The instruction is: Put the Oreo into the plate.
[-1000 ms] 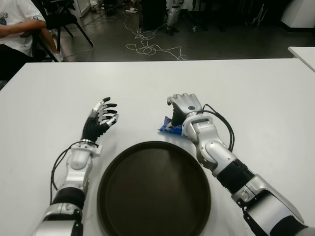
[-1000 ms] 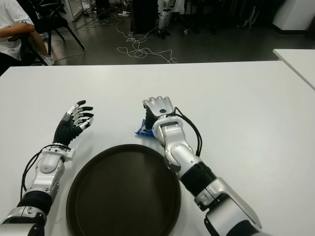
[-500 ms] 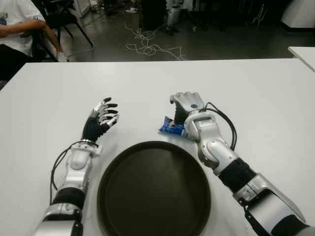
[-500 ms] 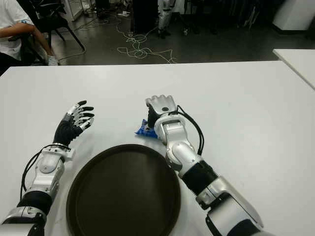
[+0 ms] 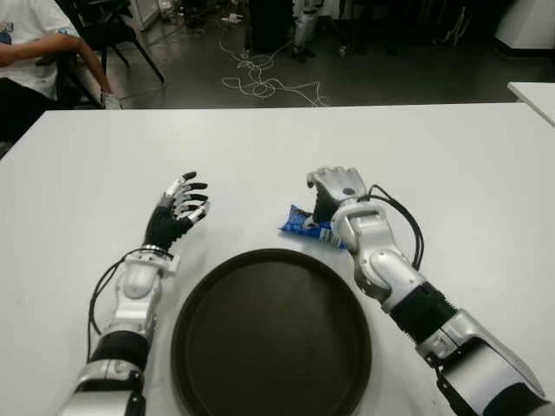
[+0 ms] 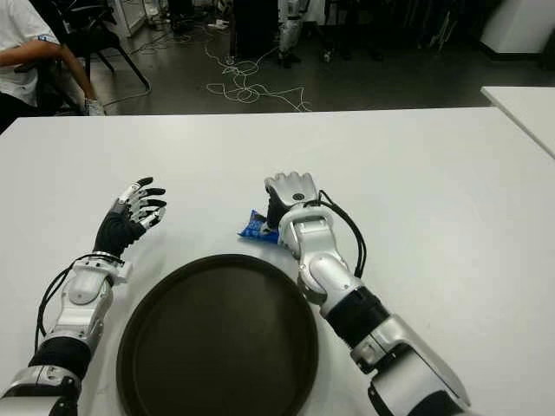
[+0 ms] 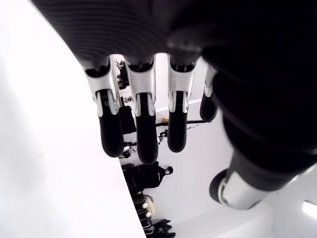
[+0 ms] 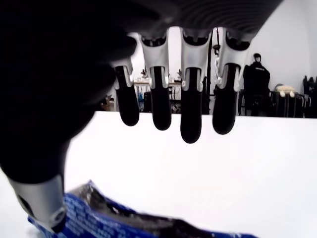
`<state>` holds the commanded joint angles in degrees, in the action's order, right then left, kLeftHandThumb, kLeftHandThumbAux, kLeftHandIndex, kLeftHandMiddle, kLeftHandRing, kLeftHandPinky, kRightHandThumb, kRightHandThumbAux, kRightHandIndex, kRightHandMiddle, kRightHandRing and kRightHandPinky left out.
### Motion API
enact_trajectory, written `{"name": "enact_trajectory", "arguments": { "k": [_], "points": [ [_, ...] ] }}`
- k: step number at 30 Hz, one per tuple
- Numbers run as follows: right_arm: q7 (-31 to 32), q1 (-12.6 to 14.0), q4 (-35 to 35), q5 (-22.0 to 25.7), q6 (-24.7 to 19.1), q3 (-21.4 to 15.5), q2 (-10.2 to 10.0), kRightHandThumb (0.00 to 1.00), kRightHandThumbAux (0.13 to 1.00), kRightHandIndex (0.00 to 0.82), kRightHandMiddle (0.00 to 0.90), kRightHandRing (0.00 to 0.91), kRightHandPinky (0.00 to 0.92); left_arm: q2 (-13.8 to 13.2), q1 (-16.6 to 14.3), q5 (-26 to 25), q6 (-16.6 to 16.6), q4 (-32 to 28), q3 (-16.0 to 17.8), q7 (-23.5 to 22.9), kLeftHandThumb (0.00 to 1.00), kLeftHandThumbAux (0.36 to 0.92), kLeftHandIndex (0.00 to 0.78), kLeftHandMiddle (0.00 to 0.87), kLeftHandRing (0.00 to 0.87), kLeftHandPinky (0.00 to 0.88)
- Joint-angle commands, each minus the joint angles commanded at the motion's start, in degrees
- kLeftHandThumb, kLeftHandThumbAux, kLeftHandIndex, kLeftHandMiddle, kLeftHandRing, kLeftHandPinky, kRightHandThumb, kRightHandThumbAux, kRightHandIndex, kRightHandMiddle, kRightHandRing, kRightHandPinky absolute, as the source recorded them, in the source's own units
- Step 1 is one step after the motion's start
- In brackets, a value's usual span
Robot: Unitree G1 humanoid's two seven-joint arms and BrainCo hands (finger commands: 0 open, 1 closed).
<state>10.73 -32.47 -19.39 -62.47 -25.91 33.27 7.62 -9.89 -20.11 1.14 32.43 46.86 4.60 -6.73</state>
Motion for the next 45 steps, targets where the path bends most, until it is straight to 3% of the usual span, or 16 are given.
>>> {"name": "enact_trajectory", "arguments": {
  "k": [11, 22, 30, 36, 45],
  "points": [
    [2.01, 0.44, 1.47, 0.01, -0.58, 0.58, 0.93, 0.000, 0.689, 0.310, 0.303, 0.346, 0.408, 0.14, -0.40, -0.39, 2.88, 1.68, 0.28, -0.44, 0.360, 0.717, 0.132, 0.253, 0.282, 0.317],
    [1.90, 2.06, 1.58, 1.70, 0.48, 0.41, 1.39, 0.000, 0.696, 0.295, 0.298, 0.339, 0.393, -0.02, -0.70, 0.35, 3.19, 2.28, 0.11, 0.15, 0.354, 0.727, 0.140, 0.261, 0.284, 0.310],
    [3.29, 2.64, 1.28, 1.41, 0.59, 1.20, 1.60, 0.000, 0.691, 0.251, 0.258, 0.292, 0.333, 0.40, -0.96, -0.19, 3.00, 2.37, 0.27, 0.01, 0.378, 0.727, 0.142, 0.264, 0.286, 0.313],
    [1.56, 3.05, 0.44, 1.39, 1.10, 1.53, 1.63, 0.000, 0.692, 0.188, 0.209, 0.246, 0.291, 0.48, -0.95, 0.50, 2.50, 1.90, -0.01, 0.92, 0.372, 0.732, 0.140, 0.263, 0.291, 0.320],
    [-3.38, 3.62, -1.87, 2.79, 3.29, 1.20, 1.34, 0.000, 0.714, 0.167, 0.185, 0.199, 0.213, 0.50, -1.17, 1.43, 1.60, 1.92, -0.41, 2.45, 0.366, 0.734, 0.138, 0.267, 0.288, 0.313]
  ]
}}
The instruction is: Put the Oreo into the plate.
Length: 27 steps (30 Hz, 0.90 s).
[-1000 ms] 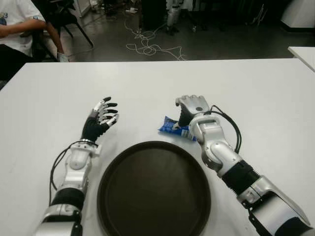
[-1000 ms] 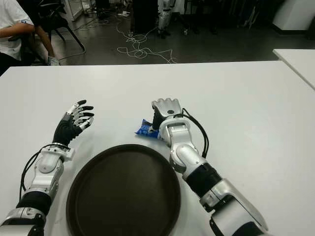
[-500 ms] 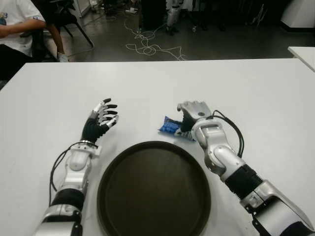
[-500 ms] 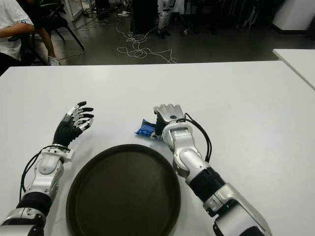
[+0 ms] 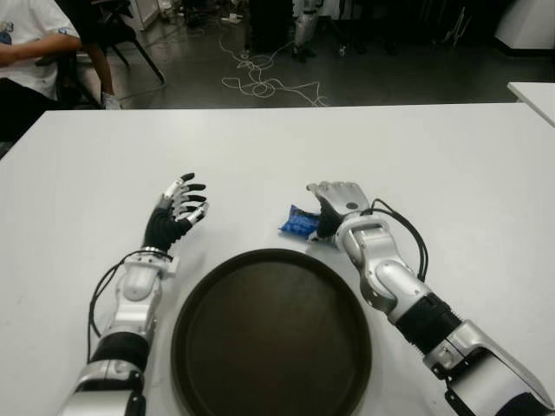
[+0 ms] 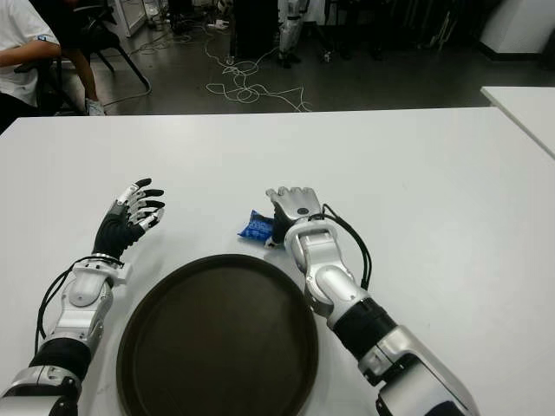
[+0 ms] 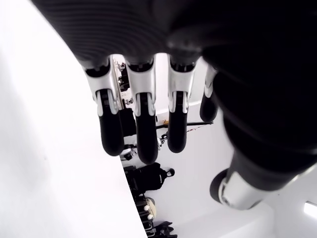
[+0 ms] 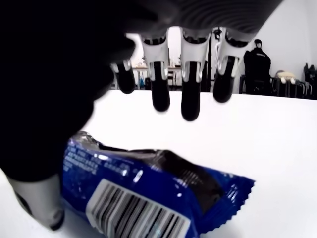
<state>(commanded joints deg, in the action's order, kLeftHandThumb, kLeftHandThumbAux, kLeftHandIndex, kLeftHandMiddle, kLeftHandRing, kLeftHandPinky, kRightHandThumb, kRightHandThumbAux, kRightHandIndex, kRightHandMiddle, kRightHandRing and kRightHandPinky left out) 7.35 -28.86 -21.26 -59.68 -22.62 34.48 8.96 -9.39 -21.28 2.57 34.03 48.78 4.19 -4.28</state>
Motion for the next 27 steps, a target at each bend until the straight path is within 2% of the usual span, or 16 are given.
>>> {"name": "enact_trajectory", "arguments": {
  "k": [8, 15, 22, 27],
  "points": [
    [-4.36, 0.18, -2.10, 0.78, 2.51, 0.27, 0.11, 0.000, 0.746, 0.188, 0.205, 0.213, 0.208, -0.03, -0.13, 0.61, 0.40, 0.26, -0.39, 0.50, 0.354, 0.735, 0.138, 0.268, 0.283, 0.305],
    [-4.75, 0.16, -2.41, 0.67, 2.59, 0.49, -0.25, 0.000, 0.750, 0.178, 0.190, 0.199, 0.199, 0.02, -0.22, 0.62, 0.84, 0.36, -0.59, 0.64, 0.348, 0.749, 0.140, 0.263, 0.277, 0.298],
    [-7.25, 0.69, -5.28, 0.92, 2.87, 1.29, -2.32, 0.000, 0.761, 0.210, 0.214, 0.218, 0.224, 0.19, -0.21, -0.17, 0.46, 0.36, -0.61, -0.10, 0.357, 0.742, 0.138, 0.257, 0.275, 0.295],
    [-8.54, 0.33, -7.70, 1.76, 4.79, 1.60, -2.62, 0.000, 0.758, 0.230, 0.228, 0.234, 0.241, 0.09, 0.05, 0.40, 0.70, 0.16, -0.87, 0.49, 0.360, 0.753, 0.131, 0.254, 0.270, 0.291]
  ]
}}
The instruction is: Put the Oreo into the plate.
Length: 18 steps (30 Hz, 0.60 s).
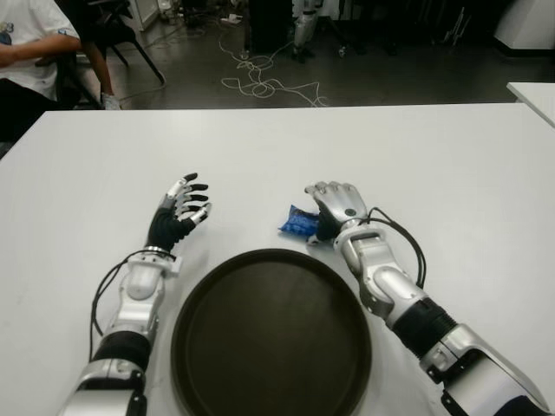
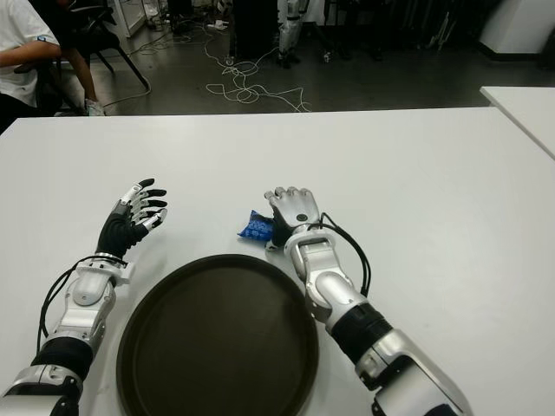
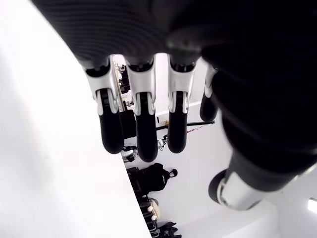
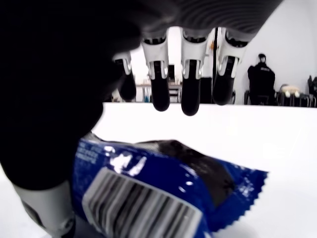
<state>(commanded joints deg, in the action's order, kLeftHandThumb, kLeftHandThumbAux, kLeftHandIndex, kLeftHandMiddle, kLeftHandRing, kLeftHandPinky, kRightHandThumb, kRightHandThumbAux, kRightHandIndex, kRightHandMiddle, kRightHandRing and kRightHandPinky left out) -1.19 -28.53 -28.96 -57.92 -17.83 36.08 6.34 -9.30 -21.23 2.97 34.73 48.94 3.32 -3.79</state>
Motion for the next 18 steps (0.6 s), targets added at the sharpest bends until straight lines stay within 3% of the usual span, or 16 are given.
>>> {"name": "enact_trajectory", "arguments": {
  "k": [18],
  "points": [
    [-8.80, -2.78, -10.58, 4.47, 7.88, -0.25, -0.50, 0.000, 0.789, 0.313, 0.292, 0.299, 0.307, 0.43, 0.80, -0.95, 0.13, -1.26, 0.09, -0.10, 0.378, 0.741, 0.132, 0.258, 0.281, 0.310]
  ]
}}
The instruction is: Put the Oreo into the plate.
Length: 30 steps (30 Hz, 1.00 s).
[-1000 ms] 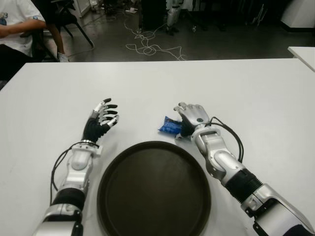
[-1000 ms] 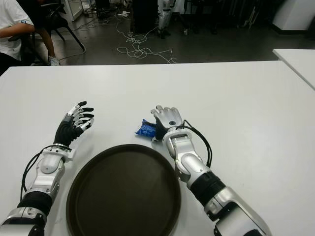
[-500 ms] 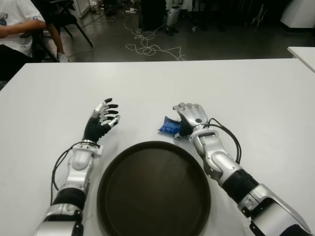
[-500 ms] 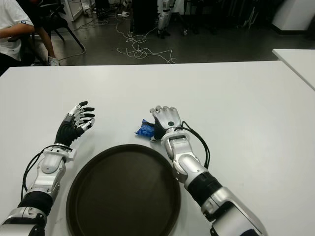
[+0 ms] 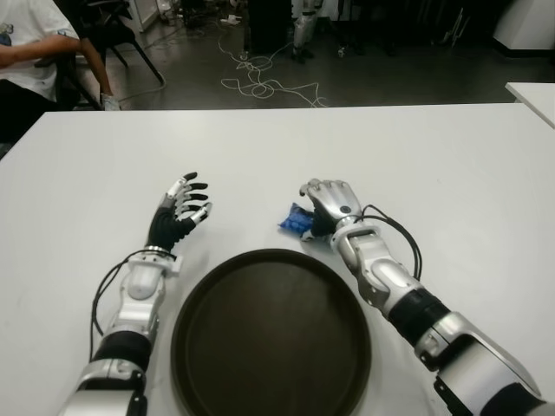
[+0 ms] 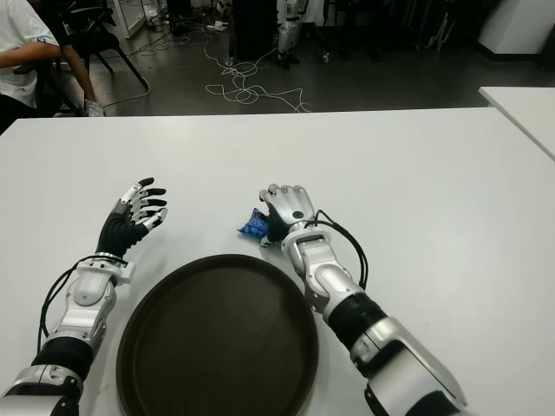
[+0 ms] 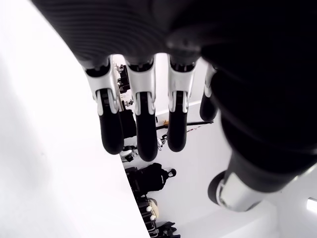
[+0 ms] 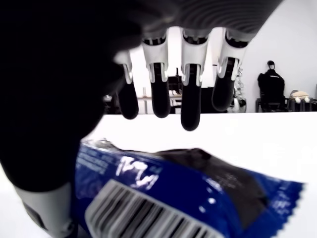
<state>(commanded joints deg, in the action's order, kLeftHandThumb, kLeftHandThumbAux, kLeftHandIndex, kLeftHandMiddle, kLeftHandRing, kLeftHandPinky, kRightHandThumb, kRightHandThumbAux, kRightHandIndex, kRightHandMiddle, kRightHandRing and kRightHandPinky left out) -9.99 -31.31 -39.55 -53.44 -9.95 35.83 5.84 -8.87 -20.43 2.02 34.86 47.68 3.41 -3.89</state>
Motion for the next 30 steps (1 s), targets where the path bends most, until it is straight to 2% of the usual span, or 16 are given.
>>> {"name": "enact_trajectory", "arguments": {
  "k": [13, 22, 30],
  "points": [
    [-5.07, -0.82, -3.75, 3.12, 3.75, -0.88, 0.03, 0.000, 0.774, 0.314, 0.300, 0.309, 0.312, 0.10, 0.44, -0.15, -0.30, -1.00, -0.10, -0.27, 0.377, 0.760, 0.131, 0.259, 0.277, 0.297],
    [-5.19, -1.14, -5.08, 4.75, 5.04, -1.33, 0.09, 0.000, 0.765, 0.286, 0.287, 0.299, 0.302, 0.12, 0.85, 0.16, -0.73, -1.81, -0.24, -0.09, 0.431, 0.765, 0.134, 0.254, 0.274, 0.302],
    [-4.42, -1.68, -6.66, 7.11, 7.35, -2.23, 0.10, 0.000, 0.779, 0.304, 0.294, 0.297, 0.298, 0.55, 1.07, -0.94, -0.67, -2.11, 0.07, -0.76, 0.415, 0.751, 0.136, 0.260, 0.283, 0.313]
  ]
}}
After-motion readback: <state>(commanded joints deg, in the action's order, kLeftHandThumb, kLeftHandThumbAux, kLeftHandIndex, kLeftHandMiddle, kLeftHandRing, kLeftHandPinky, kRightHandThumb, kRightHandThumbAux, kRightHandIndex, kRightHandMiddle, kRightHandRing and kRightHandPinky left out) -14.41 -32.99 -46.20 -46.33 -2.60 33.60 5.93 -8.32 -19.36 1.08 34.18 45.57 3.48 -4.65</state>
